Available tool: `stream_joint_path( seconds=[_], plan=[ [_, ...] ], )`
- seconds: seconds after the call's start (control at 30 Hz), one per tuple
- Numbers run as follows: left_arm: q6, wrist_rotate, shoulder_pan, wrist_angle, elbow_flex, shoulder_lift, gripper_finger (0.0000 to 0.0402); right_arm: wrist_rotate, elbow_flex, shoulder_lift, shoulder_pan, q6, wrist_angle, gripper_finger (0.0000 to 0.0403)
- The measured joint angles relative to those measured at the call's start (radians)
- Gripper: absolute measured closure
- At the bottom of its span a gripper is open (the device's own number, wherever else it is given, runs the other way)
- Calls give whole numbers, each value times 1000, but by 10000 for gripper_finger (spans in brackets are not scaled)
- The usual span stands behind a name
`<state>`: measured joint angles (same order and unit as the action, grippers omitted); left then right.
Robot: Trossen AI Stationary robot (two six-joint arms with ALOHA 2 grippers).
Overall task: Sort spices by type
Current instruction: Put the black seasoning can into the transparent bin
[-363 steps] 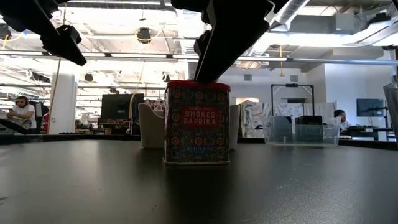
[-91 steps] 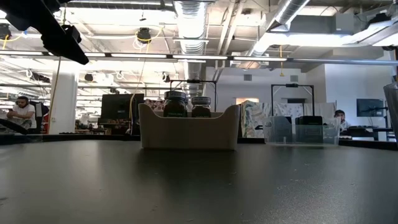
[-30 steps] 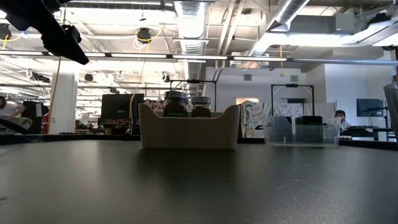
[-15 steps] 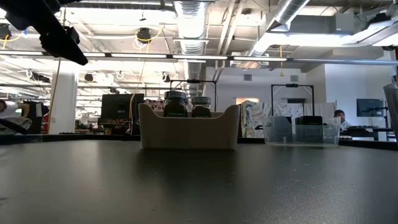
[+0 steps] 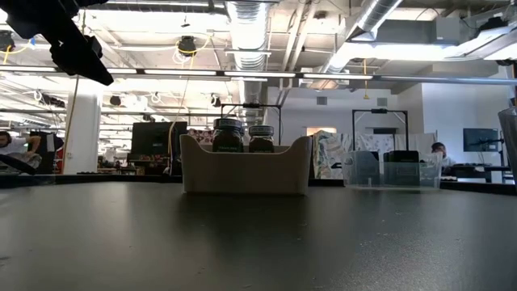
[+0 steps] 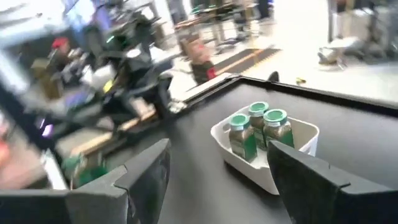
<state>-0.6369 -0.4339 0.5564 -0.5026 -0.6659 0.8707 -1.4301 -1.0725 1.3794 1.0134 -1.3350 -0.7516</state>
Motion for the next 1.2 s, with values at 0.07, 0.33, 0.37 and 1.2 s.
stream_joint_path(
  seconds=[0.07,0.33,0.37,1.2],
  plan=[
    [0,0,0,0,0,0,84,2,0,16,-58,2,81,108],
    [-2,-14,-1,0,0,0,84,157,0,68,-286,203,255,108],
    [-16,-23,-1,1,0,0,84,182,0,69,-310,227,275,108],
    [-159,-166,-61,-124,-291,298,84,460,0,-174,-585,297,-122,108]
  ],
)
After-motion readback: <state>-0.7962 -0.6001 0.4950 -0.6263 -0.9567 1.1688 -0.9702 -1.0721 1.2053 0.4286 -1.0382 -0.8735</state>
